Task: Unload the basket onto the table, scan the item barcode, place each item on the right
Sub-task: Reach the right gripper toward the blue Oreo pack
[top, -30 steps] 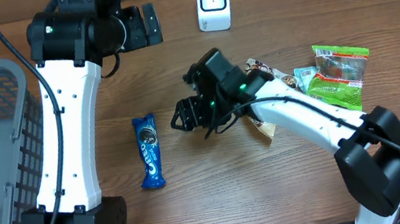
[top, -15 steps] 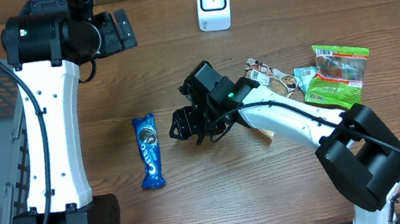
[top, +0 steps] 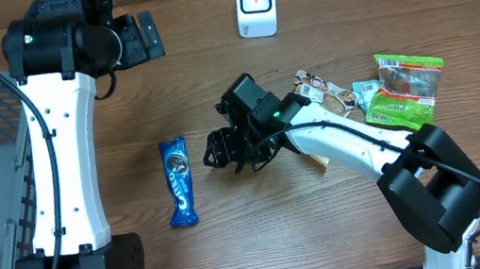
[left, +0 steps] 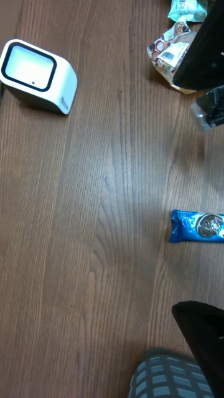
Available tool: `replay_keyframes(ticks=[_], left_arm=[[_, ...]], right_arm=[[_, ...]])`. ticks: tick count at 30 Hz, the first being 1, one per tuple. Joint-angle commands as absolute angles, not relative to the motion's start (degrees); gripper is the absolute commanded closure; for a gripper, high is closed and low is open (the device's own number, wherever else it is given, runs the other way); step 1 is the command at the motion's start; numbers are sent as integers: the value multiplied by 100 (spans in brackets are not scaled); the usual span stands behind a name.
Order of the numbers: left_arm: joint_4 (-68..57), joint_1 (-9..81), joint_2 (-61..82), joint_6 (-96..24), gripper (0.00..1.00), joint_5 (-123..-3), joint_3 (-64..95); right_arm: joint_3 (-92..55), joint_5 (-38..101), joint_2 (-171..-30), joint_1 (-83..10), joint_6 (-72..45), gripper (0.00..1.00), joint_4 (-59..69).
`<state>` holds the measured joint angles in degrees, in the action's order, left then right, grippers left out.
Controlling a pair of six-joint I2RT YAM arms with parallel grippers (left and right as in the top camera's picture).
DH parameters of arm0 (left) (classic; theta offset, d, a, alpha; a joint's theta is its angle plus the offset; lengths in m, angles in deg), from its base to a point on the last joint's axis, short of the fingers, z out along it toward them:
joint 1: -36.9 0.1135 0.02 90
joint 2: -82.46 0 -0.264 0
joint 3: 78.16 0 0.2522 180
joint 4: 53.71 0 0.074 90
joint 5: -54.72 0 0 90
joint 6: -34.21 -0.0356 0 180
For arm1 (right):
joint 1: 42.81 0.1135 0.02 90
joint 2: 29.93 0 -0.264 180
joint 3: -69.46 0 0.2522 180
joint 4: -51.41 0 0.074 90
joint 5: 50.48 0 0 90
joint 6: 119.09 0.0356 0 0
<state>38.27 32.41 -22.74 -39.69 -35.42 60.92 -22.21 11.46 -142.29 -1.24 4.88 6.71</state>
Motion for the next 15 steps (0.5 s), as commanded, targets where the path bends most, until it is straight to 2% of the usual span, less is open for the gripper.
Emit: replay_keyframes(ticks=[1, 15], left_arm=[[3825, 3243, -2093, -4079, 0, -3463, 6225], [3827, 3243, -2093, -4101, 0, -3463, 6223]], right_arm=[[-2230, 1208, -14415, -15, 547, 29, 711], [-2230, 1402, -14485, 109, 696, 30, 743]])
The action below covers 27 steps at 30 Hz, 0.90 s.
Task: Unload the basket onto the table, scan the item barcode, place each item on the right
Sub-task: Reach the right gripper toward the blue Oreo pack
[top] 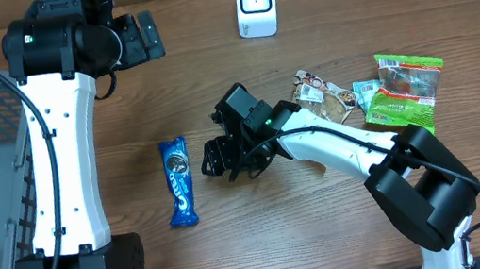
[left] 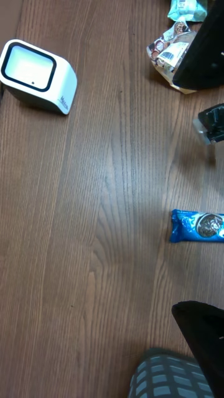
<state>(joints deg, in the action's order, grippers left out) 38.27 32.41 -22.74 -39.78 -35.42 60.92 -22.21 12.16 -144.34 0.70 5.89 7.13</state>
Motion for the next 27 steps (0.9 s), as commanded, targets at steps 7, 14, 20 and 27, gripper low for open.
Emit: replay_keyframes(ticks=[7, 14, 20, 27], left_arm=[[3829, 3243, -2093, -4101, 0, -3463, 6216], [3827, 3245, -2093, -4101, 0, -3463, 6214], [3827, 3243, -2093, -4101, 0, -3466, 6214], [3825, 3243, -2093, -4101, 0, -3466, 6214]], right_arm=[[-2230, 1407, -14485, 142, 722, 30, 746], [-2230, 1608, -14489, 252, 893, 30, 752], [-2230, 1658, -14489, 262, 954, 30, 757], [-2230, 1793, -14489, 280, 1019, 30, 757]])
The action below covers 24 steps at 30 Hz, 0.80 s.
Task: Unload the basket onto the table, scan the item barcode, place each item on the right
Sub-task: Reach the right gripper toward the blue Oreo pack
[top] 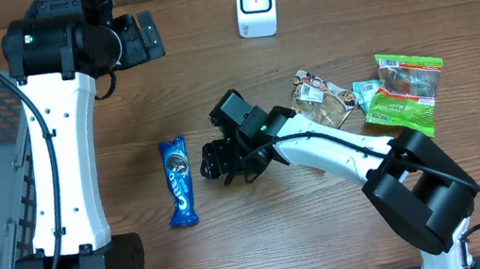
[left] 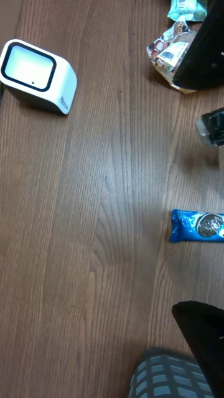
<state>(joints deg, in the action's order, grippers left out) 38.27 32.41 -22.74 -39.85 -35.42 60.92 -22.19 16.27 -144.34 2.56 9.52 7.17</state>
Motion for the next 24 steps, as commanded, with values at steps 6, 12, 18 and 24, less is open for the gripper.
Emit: replay_keyframes(ticks=[6, 12, 18, 24], left_arm=[[3823, 3243, -2093, -4098, 0, -3466, 6214], [3823, 3243, -2093, -4101, 0, -3466, 6214], [3823, 3243, -2093, -4101, 0, -3466, 6214], [3764, 3243, -2093, -4101, 0, -3463, 6214]], right_arm=[[-2230, 1916, -14489, 335, 1037, 30, 763], [-2230, 1911, -14489, 332, 1035, 13, 870], [-2230, 1896, -14489, 332, 1037, 12, 955], [-2230, 1990, -14489, 332, 1039, 14, 1041]])
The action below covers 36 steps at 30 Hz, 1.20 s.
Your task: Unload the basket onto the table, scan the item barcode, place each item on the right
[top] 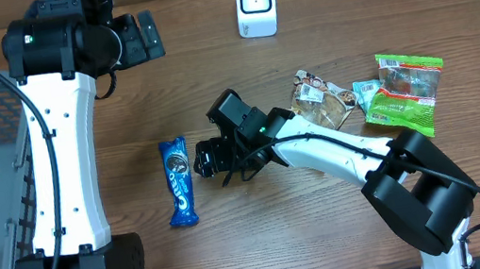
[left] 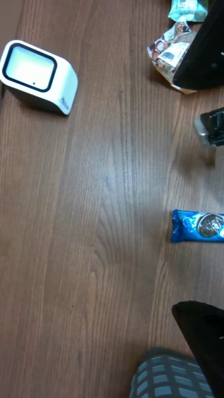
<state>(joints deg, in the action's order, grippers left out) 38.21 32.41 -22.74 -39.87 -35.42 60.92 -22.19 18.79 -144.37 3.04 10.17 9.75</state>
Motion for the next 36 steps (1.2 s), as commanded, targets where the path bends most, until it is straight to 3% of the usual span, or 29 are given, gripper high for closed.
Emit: replay_keyframes(ticks=[1, 13, 22, 36], left_arm=[[3703, 3245, -2093, -4103, 0, -3455, 6214], [3630, 3243, -2093, -4101, 0, -3125, 6214], [3633, 3243, -2093, -4101, 0, -3127, 6214], [3633, 3243, -2093, -4101, 0, -3127, 6214]], right_arm=[[-2230, 2071, -14489, 332, 1039, 15, 1063], [-2230, 2552, -14668, 544, 1288, 20, 1312], [-2232, 2244, -14955, 697, 919, 22, 2201], [-2235, 3240, -15095, 1003, 748, 34, 2678]])
